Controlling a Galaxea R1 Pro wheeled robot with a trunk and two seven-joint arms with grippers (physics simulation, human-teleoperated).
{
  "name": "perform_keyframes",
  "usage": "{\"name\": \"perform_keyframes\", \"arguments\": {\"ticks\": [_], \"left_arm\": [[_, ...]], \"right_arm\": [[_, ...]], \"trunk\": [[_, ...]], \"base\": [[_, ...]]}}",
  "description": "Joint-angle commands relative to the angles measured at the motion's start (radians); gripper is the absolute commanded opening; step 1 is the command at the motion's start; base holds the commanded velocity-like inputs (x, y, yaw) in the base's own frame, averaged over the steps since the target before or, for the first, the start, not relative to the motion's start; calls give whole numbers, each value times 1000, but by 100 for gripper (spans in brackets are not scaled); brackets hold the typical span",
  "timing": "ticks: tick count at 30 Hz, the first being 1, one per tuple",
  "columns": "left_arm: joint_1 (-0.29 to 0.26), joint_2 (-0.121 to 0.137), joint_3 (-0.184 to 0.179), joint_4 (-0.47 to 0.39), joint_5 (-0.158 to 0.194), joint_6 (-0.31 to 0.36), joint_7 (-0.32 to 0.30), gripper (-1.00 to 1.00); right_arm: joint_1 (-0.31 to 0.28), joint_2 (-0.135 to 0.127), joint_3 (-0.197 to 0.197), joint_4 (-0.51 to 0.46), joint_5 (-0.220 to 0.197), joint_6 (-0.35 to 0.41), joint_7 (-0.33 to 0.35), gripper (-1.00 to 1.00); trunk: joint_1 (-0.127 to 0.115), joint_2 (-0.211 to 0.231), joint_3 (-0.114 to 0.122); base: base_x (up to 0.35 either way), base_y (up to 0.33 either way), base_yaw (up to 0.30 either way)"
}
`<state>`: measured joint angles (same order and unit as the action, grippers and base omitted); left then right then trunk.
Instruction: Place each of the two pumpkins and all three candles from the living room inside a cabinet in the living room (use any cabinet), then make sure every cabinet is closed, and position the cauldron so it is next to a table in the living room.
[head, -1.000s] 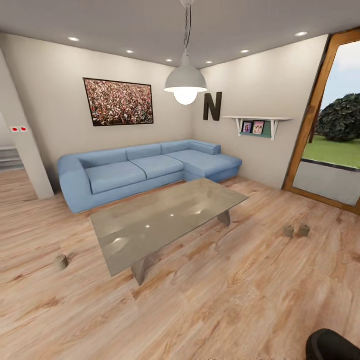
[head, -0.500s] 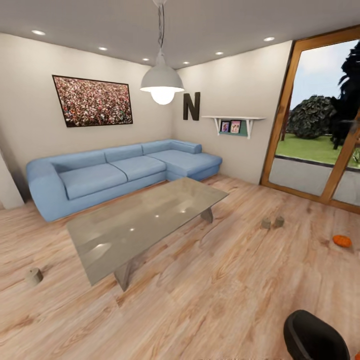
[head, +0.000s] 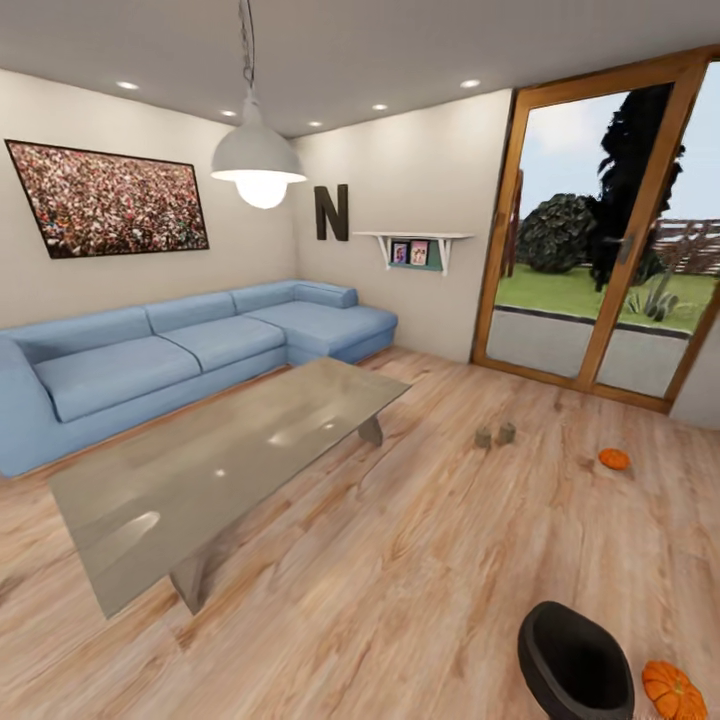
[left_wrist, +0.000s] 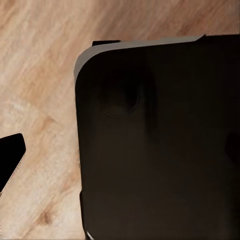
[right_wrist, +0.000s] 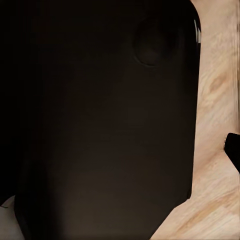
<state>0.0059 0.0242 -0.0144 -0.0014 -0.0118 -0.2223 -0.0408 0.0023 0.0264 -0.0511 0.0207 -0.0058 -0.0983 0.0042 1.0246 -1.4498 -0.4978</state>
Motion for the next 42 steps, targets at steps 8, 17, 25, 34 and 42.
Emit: {"name": "perform_keyframes", "arguments": {"ticks": [8,17,25,34,42], "left_arm": [[0,0,-37,0,-1,-6,-2,100],[0,0,-41,0,-2,-42,-2,100],[0,0,-42,0,-2,-47,-2,100],[0,0,-58,0,-2,-48,-2,100],[0,0,-72,0,-2,-48,-2,100]], "right_arm": [[-1,-2,-6,2,-1,-6,0,100],[-1,-2,-6,2,0,-7,0,100],[-1,-3,-6,2,0,-7,0,100],[-1,-3,-6,2,0,-8,0,100],[-1,-1,-5,1,0,-8,1,100]], "trunk": [[0,0,-1],[0,0,-1],[0,0,-1],[0,0,-1],[0,0,-1]], "base": [[214,-201,-292],[80,-89,-293],[4,-4,-293],[0,0,-293],[0,0,-293]]}}
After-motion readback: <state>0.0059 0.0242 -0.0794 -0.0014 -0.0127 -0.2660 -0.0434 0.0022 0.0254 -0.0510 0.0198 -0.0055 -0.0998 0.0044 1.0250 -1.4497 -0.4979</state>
